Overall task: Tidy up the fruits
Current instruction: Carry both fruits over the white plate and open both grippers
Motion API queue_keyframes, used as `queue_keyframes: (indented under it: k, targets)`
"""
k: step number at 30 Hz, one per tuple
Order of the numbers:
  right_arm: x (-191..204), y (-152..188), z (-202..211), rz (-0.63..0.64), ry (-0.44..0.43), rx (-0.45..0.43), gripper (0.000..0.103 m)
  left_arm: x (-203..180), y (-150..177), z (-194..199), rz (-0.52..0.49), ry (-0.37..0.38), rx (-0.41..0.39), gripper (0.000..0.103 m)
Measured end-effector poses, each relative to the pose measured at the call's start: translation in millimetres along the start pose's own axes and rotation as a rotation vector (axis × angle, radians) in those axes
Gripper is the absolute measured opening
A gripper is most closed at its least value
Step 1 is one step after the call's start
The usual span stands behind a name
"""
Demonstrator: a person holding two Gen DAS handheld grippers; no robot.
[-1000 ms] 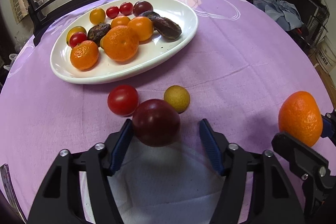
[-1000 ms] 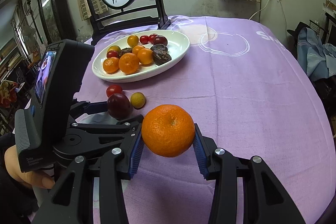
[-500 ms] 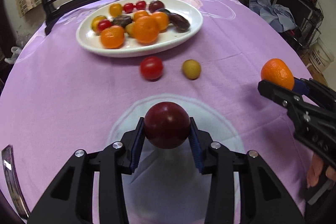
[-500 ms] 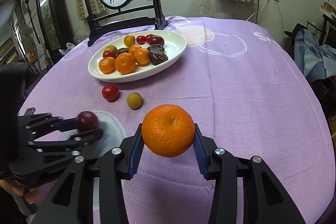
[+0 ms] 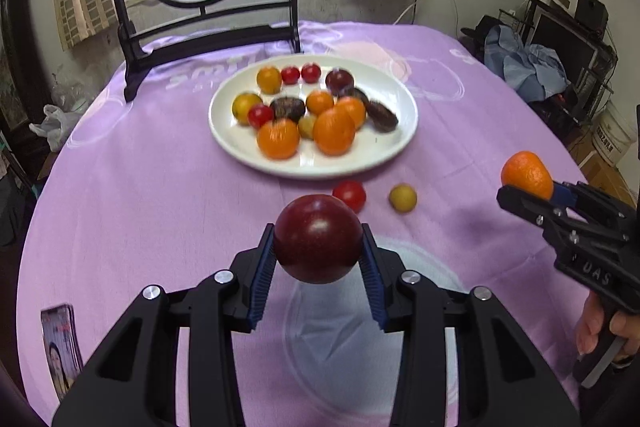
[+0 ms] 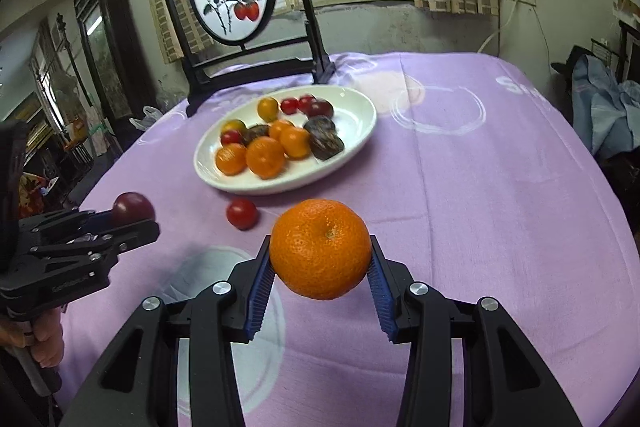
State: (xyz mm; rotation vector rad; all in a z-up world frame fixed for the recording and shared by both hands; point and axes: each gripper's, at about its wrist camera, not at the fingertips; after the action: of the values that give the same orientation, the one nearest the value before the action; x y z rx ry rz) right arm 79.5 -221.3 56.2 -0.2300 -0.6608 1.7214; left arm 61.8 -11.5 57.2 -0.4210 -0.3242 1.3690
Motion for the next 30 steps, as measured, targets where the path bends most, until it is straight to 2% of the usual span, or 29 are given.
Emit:
queue_keyframes:
  k: [5, 8, 12, 15, 21, 26, 27, 28, 29, 30]
  targets:
    - [6.9, -37.2, -2.1, 0.019, 0.023, -0.037, 0.045, 6.0, -39.7, -5.0, 0.037, 0.003, -0.034, 0.039]
    - [11.7, -62.7, -12.2, 0.043, 0.028, -0.056, 0.045, 11.9, -65.3, -16.5, 0.064, -0.023, -0.047, 0.039]
    - [12.2, -95.0, -39.8, 0.041, 0.033, -0.046, 0.045, 21.5, -96.5, -39.2, 0.098, -0.068, -0.047, 0.039]
    - [11.1, -113.2, -64.5, 0.042, 0.047, -0.017, 0.045, 29.2, -113.2, -59.2, 0.129, -0.069, -0.024, 0.039]
    - [10.0, -132.5, -108.0, 0.055, 0.063, 0.051, 0.045, 40.5, -134.3, -91.6, 0.165, -0.067, 0.007, 0.039]
    - [6.7, -136.9, -127.7, 0.02, 0.053, 0.058, 0.046, 45.4, -143.0, -110.0, 0.198, -0.059, 0.024, 0.04]
    - [5.6, -136.5, -127.5, 0.009, 0.046, 0.05, 0.052, 47.3, -143.6, -112.8, 0.215, -0.053, 0.031, 0.041]
    - [4.3, -136.4, -127.0, 0.0, 0.036, 0.042, 0.059, 48.7, -143.5, -113.4, 0.229, -0.05, 0.032, 0.051]
    - [3.6, -135.8, -125.2, -0.006, 0.031, 0.033, 0.06, 49.1, -142.3, -111.7, 0.238, -0.057, 0.023, 0.062]
    - [3.2, -134.6, -121.6, -0.009, 0.026, 0.022, 0.06, 48.5, -140.2, -107.6, 0.24, -0.069, 0.001, 0.065]
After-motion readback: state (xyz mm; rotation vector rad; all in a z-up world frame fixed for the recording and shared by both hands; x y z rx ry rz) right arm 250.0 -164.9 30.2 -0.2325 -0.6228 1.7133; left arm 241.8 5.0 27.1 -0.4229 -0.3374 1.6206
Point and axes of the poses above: each gripper's, at about its wrist camera, not at the fingertips, and z roughly against the way its jaws point, x to its left, y to its underside, and after that the axes turned 12 degrees about x, right-handed
